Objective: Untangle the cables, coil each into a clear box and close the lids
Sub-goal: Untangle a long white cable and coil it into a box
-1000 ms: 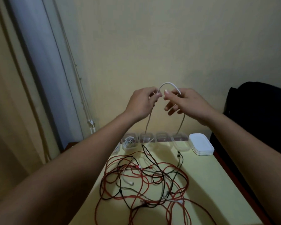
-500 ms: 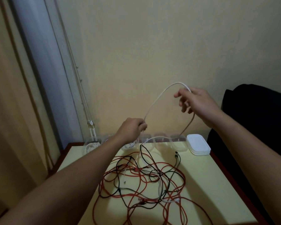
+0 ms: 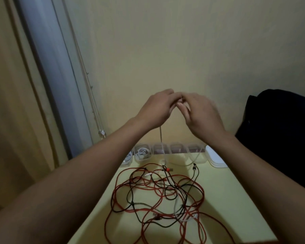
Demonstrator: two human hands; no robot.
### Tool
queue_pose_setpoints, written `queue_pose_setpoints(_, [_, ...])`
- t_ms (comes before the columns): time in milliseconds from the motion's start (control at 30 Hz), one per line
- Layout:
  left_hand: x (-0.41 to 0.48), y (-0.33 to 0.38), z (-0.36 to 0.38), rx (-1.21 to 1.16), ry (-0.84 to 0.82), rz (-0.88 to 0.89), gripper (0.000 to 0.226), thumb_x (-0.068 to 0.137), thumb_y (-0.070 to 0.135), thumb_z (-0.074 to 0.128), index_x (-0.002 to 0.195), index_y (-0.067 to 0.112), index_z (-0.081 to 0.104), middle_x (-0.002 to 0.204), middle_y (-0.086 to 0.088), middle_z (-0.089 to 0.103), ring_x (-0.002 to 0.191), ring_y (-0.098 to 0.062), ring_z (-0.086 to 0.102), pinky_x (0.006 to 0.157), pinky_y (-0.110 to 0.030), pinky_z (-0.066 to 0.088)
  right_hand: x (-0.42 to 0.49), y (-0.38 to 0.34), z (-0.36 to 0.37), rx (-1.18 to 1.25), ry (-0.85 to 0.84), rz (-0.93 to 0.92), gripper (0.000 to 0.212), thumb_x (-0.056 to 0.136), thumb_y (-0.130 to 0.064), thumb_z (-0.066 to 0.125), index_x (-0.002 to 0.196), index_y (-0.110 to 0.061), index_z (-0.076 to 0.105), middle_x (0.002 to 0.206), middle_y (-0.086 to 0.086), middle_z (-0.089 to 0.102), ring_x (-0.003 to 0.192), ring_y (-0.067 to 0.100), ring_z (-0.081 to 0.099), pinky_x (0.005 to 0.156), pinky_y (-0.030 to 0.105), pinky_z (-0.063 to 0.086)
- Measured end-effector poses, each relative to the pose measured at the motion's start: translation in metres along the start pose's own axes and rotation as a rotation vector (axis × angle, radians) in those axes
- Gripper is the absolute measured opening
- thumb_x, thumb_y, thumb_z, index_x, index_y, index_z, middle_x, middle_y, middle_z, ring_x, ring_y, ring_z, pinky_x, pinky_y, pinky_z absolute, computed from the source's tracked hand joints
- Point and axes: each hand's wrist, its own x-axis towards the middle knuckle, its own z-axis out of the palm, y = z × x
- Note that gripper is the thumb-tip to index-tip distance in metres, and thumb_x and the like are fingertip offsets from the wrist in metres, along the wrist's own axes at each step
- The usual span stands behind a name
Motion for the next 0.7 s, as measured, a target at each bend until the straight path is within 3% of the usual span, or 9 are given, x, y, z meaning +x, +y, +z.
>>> queue_pose_setpoints(100, [-0.014,0.004,0.008,-0.065,-0.011,-0.066,0.028,0.102,0.033,0.048,0.1,0.014,0.068,0.084,-0.001,0.061,0.08,-0.025,0.059,0.068,-0.037,0.042,-0.006,0.005,0.004,0.096,-0.005,0.034,0.024,0.106,-0.034,0.046,0.105,-0.02,0.066,0.094,0.001,0.072,0.087,0.03,0.065,0.073,0.043,0.051])
queue_pose_setpoints(200, [-0.032,0.009,0.01,-0.279,-0.061,-0.315,0.037,0.1,0.044,0.055,0.082,0.016,0.07,0.061,0.005,0.061,0.06,-0.012,0.06,0.063,-0.028,0.044,-0.012,0.013,0.005,0.06,-0.013,0.054,0.016,0.103,-0.026,0.053,0.095,-0.019,0.066,0.082,-0.004,0.071,0.077,0.028,0.064,0.065,0.037,0.048])
queue_pose_setpoints(333, [-0.067,0.006,0.023,-0.51,-0.227,-0.556,0.051,0.1,0.057,0.045,0.081,0.018,0.071,0.062,0.0,0.065,0.056,-0.01,0.061,0.068,-0.028,0.05,-0.015,0.031,-0.001,0.231,0.174,0.333,0.019,0.101,-0.02,0.052,0.088,-0.022,0.064,0.077,-0.005,0.069,0.074,0.023,0.067,0.072,0.038,0.05])
queue_pose_setpoints(433, [-0.101,-0.013,0.034,-0.494,-0.244,-0.669,0.046,0.102,0.052,0.045,0.085,0.018,0.071,0.065,0.0,0.06,0.058,-0.013,0.056,0.062,-0.028,0.046,-0.018,0.051,-0.008,0.378,0.25,0.57,0.022,0.101,-0.024,0.049,0.086,-0.019,0.064,0.074,-0.006,0.069,0.069,0.021,0.07,0.078,0.043,0.057])
queue_pose_setpoints(533, [-0.116,-0.024,0.037,-0.469,-0.219,-0.714,0.04,0.105,0.043,0.043,0.084,0.019,0.069,0.067,-0.005,0.058,0.058,-0.016,0.057,0.057,-0.025,0.042,-0.03,0.063,-0.007,0.254,0.066,0.583,0.023,0.098,-0.026,0.051,0.087,-0.019,0.069,0.082,-0.002,0.073,0.083,0.027,0.071,0.084,0.044,0.056])
queue_pose_setpoints(600, [-0.109,-0.024,0.036,-0.458,-0.155,-0.712,0.038,0.105,0.04,0.044,0.085,0.02,0.068,0.063,0.0,0.055,0.059,-0.017,0.054,0.059,-0.03,0.042,-0.038,0.057,-0.005,0.189,-0.07,0.53,0.016,0.097,-0.026,0.058,0.1,-0.02,0.072,0.099,0.001,0.075,0.095,0.027,0.069,0.088,0.041,0.054])
queue_pose_setpoints(700, [-0.086,-0.012,0.031,-0.452,-0.091,-0.618,0.032,0.104,0.034,0.049,0.086,0.018,0.07,0.053,0.011,0.05,0.05,-0.002,0.043,0.057,-0.028,0.036,-0.044,0.034,0.001,0.191,-0.141,0.338,0.032,0.096,-0.031,0.065,0.125,-0.019,0.067,0.119,0.0,0.072,0.107,0.021,0.066,0.095,0.033,0.048])
